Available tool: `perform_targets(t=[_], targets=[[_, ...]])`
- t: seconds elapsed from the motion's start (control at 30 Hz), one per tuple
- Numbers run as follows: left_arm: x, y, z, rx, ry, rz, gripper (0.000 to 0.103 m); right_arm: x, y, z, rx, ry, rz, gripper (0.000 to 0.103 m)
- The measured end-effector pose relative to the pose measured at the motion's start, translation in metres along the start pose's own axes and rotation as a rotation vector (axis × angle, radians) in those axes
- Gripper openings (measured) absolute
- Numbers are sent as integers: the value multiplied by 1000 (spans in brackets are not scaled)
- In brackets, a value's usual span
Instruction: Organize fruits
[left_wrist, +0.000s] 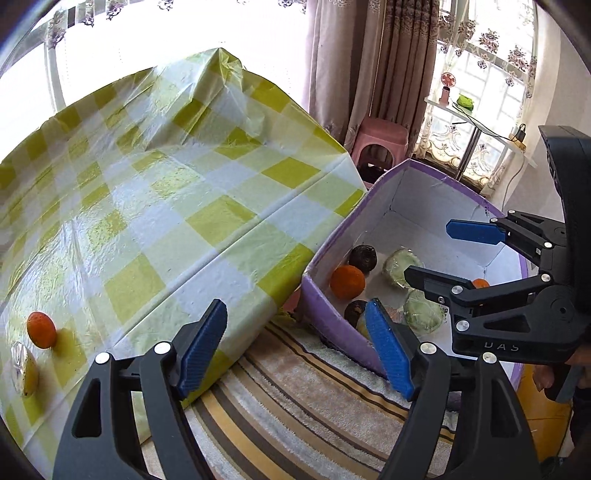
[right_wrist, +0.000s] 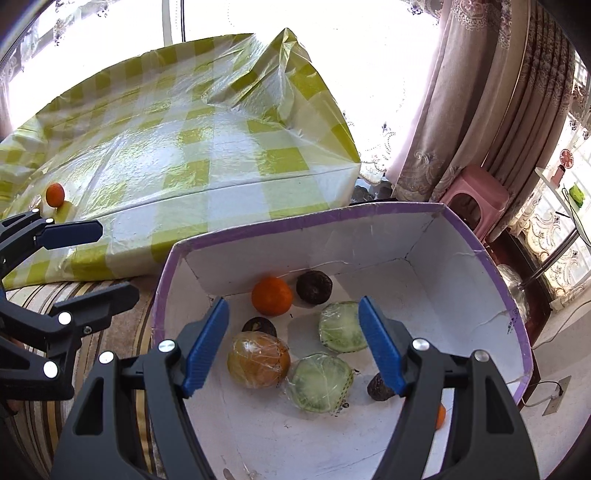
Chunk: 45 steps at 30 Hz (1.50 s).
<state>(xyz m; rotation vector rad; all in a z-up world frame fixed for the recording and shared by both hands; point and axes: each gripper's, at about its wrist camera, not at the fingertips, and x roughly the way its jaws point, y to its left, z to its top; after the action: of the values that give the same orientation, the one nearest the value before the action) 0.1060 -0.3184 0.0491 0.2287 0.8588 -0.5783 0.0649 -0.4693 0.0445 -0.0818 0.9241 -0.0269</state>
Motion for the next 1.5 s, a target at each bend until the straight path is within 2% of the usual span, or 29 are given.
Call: perform_targets(t=[0.47, 0.7, 0.9, 1.13, 1.33, 1.5], targets=[[-48, 97, -19, -191, -91, 150, 76, -5, 60, 26, -32, -75, 103, 73], [-69, 146, -34, -271, -122, 297, 84, 0, 100, 39, -49, -92, 171, 75], [-84, 184, -50, -339, -130, 363, 88, 6, 136, 46, -75, -93, 224, 75], [-91, 231, -77, -418, -98, 390, 88, 16, 173, 55, -95, -93, 274, 75], [-77, 247, -90, -425, -47, 376, 88, 23, 201, 64, -113, -119, 285, 75], [-68, 255, -93, -438, -42, 346, 88, 31, 221, 75, -125, -123, 311, 75]])
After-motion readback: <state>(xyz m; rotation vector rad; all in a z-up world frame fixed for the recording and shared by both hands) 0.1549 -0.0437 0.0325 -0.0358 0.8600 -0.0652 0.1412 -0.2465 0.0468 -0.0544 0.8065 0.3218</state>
